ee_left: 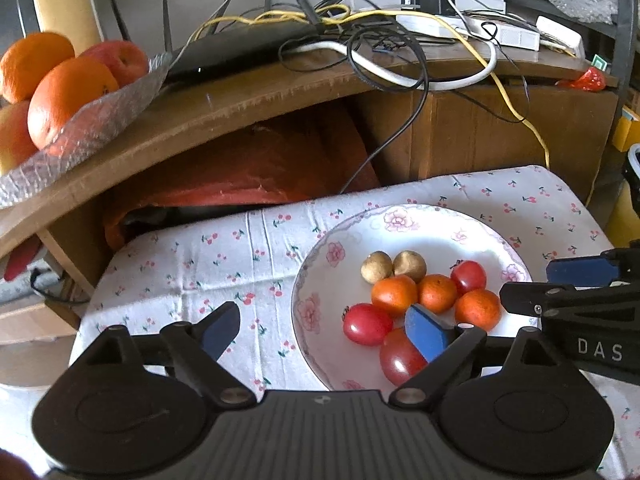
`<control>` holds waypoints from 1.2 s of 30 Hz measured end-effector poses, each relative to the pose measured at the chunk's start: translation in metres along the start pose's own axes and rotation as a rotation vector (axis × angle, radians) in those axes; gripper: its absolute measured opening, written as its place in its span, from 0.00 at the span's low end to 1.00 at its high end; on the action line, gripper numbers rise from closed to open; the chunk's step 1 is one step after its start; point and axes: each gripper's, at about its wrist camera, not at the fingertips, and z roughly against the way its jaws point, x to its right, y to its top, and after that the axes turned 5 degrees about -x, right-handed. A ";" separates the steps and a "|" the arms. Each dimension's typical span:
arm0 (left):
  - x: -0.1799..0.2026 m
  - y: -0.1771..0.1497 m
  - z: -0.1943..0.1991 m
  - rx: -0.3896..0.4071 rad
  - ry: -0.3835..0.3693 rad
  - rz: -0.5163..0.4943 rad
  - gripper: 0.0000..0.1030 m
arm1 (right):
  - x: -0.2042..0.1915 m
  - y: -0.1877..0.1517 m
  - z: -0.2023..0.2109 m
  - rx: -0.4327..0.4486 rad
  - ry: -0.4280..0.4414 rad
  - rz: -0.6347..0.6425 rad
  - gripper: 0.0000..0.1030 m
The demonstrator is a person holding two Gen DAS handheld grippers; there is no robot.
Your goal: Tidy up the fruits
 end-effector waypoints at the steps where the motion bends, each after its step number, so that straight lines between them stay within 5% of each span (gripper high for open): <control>1: 0.000 0.000 0.000 -0.008 -0.001 0.007 0.98 | 0.000 -0.001 0.001 -0.005 0.004 0.002 0.37; 36: -0.008 -0.033 0.050 0.003 -0.048 0.080 1.00 | -0.007 -0.032 0.054 0.028 0.033 -0.010 0.39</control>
